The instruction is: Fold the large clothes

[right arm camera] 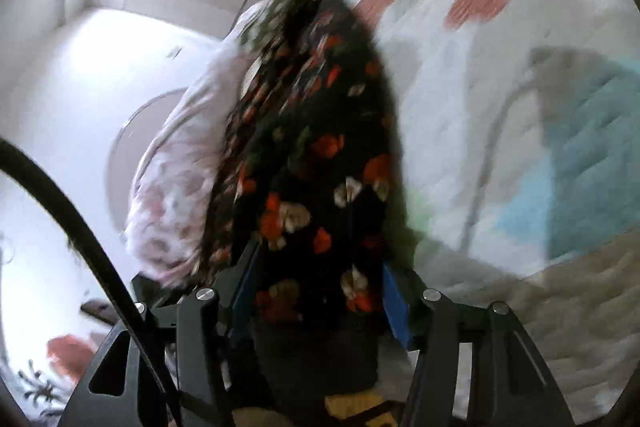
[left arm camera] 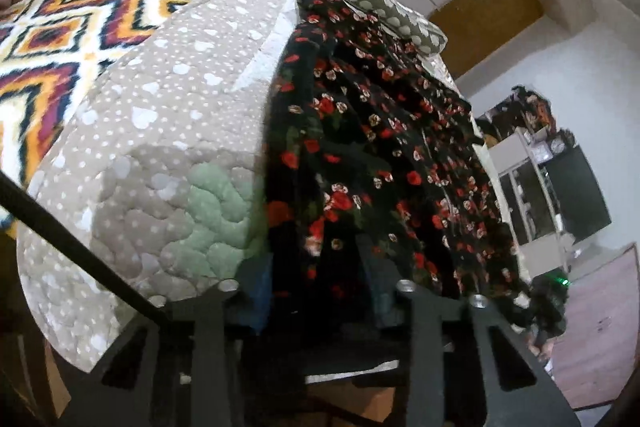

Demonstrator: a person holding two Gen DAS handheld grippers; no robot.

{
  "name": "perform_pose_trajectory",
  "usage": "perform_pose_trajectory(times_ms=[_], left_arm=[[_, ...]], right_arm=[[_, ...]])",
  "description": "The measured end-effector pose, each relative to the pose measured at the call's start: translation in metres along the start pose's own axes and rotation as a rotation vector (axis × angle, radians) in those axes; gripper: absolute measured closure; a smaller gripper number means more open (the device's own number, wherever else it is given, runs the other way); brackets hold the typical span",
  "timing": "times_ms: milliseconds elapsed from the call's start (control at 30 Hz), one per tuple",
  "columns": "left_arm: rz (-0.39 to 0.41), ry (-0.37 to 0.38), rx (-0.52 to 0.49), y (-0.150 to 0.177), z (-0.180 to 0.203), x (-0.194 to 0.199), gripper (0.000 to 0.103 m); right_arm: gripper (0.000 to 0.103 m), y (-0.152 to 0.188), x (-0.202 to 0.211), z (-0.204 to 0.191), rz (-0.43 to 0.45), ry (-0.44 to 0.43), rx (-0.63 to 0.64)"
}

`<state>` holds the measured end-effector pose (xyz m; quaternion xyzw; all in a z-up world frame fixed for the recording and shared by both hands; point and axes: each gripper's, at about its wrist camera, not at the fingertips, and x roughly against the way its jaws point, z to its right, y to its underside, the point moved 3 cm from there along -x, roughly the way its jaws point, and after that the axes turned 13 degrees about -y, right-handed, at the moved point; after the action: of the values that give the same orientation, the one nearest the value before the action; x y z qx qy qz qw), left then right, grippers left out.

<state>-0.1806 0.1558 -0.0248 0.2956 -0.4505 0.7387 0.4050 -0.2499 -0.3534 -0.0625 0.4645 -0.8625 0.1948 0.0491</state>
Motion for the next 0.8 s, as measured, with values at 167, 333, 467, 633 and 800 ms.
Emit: perform_pose_trajectory(times_ms=[167,333,467,633,800], left_arm=[[-0.002,0.014,0.074,0.002,-0.012,-0.004,0.071],[0.003,0.021,0.073,0.006,-0.010,-0.003,0.048],[0.001,0.011,0.017,0.014,-0.002,-0.003,0.039],[-0.006,0.051,-0.004,0.020,0.007,-0.009,0.019],[-0.004,0.044,-0.001,0.018,0.010,-0.012,0.016]], right_arm=[[0.042,0.006,-0.004,-0.002,0.009,0.002,0.004],[0.042,0.005,0.006,-0.005,0.050,0.045,0.009],[0.042,0.003,0.018,0.000,0.094,0.054,-0.010],[0.040,0.007,0.013,0.004,0.096,0.030,-0.024],[0.039,0.013,-0.003,-0.001,0.051,-0.029,-0.031]])
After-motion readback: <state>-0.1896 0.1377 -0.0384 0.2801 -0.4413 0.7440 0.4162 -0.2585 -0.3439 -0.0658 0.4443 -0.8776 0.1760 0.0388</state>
